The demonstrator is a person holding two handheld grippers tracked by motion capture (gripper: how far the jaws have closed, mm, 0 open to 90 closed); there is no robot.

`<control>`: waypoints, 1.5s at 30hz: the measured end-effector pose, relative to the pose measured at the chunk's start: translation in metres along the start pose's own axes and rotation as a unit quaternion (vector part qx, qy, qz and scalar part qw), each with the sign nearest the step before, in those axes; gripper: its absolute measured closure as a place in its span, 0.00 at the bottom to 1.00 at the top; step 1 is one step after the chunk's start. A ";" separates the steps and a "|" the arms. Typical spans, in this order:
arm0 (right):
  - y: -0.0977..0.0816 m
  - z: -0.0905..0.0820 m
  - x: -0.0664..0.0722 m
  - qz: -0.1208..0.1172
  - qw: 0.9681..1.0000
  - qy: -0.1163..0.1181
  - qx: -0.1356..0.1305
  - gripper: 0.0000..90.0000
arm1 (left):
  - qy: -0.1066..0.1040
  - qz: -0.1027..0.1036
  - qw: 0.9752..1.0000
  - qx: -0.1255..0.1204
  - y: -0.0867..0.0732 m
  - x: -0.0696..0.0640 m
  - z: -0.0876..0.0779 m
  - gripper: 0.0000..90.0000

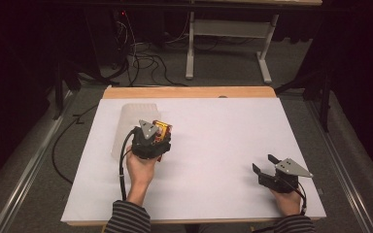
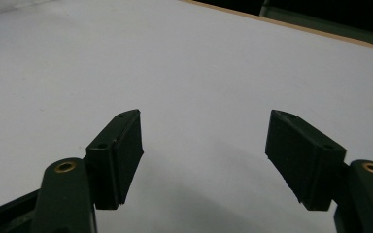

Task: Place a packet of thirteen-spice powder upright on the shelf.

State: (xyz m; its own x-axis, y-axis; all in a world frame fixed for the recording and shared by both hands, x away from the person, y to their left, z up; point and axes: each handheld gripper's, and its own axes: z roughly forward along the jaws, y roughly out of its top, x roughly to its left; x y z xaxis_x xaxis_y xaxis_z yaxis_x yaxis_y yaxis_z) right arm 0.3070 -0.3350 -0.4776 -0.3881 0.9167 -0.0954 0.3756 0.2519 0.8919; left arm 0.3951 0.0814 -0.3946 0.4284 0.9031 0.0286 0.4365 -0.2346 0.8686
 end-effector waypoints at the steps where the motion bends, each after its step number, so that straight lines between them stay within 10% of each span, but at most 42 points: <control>1: 0.000 0.000 0.000 0.000 1.000 0.000 0.000 0.33 | 0.000 -0.001 1.000 0.000 0.000 0.001 0.000 0.36; 45: 0.000 0.000 0.001 -0.002 1.000 -0.003 0.001 0.33 | 0.034 -0.030 0.999 0.003 -0.022 0.032 -0.016 0.36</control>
State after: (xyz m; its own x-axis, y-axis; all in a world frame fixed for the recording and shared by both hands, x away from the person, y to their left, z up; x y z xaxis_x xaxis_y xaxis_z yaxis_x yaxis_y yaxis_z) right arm 0.3067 -0.3345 -0.4775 -0.3852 0.9173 -0.1009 0.3754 0.2556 0.8909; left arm 0.3867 0.1206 -0.4049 0.3467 0.9379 0.0107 0.4650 -0.1818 0.8665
